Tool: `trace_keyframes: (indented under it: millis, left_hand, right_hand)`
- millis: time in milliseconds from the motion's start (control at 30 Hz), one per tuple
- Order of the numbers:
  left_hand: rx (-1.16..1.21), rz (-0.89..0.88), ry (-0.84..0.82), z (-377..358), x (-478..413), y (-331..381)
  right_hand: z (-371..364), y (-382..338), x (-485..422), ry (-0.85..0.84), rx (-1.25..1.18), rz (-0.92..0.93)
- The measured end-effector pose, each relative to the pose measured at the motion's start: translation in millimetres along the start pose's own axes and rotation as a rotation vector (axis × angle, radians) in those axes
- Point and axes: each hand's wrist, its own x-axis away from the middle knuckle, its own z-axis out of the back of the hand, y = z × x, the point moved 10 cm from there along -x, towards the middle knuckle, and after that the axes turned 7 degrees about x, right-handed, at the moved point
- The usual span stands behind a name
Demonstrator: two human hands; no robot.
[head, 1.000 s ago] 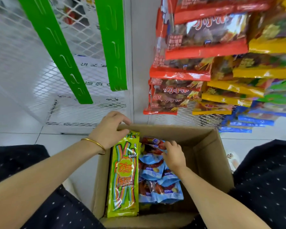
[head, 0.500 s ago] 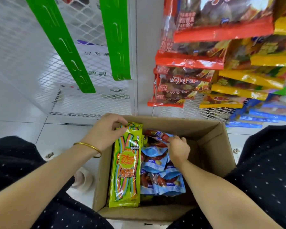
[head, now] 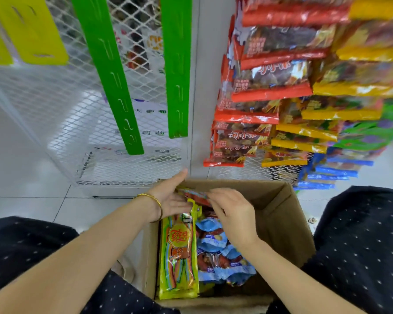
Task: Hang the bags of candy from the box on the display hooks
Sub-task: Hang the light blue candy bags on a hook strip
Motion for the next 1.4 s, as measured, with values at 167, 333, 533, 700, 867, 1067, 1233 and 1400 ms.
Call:
trace_keyframes:
  millis: [167,333,533,700,867,1067,1233,1400]
  left_hand:
    - [0.045,-0.253,0.06,2.5,19.5,33.8]
    - [-0.145,-0.356,0.049,16.1,33.4,66.5]
    - [-0.325,-0.434,-0.145,-1.4,51.1,90.3]
    - [-0.637,-0.742,0.031,-2.7,63.2,159.1]
    - [-0.594,-1.017,0.146,-20.5,78.4,209.4]
    - [-0.64,-1.05,0.11,-31.9,70.3,211.8]
    - [-0.616,-1.019,0.062,-35.0,65.1,211.8]
    - [-0.57,-1.026,0.053,-35.4,65.6,211.7]
  right_hand:
    - [11.0,-15.5,-1.5,-0.073,-0.011,0.087]
    - [12.1,-5.3,-46.1,-0.145,-0.143,-0.125]
    - [-14.2,-23.0,-84.2,-0.295,-0.668,-0.314]
    - [-7.5,-16.2,-95.4,-0.113,-0.69,-0.381]
    - [6.5,-28.8,-114.0,0.071,-0.565,-0.287]
    - [-3.5,-27.3,-122.2,0.088,-0.489,-0.329]
    - [-9.1,-31.3,-127.3,0.048,-0.445,-0.298]
    - [-12.3,-28.0,-124.6,0.042,-0.468,-0.313]
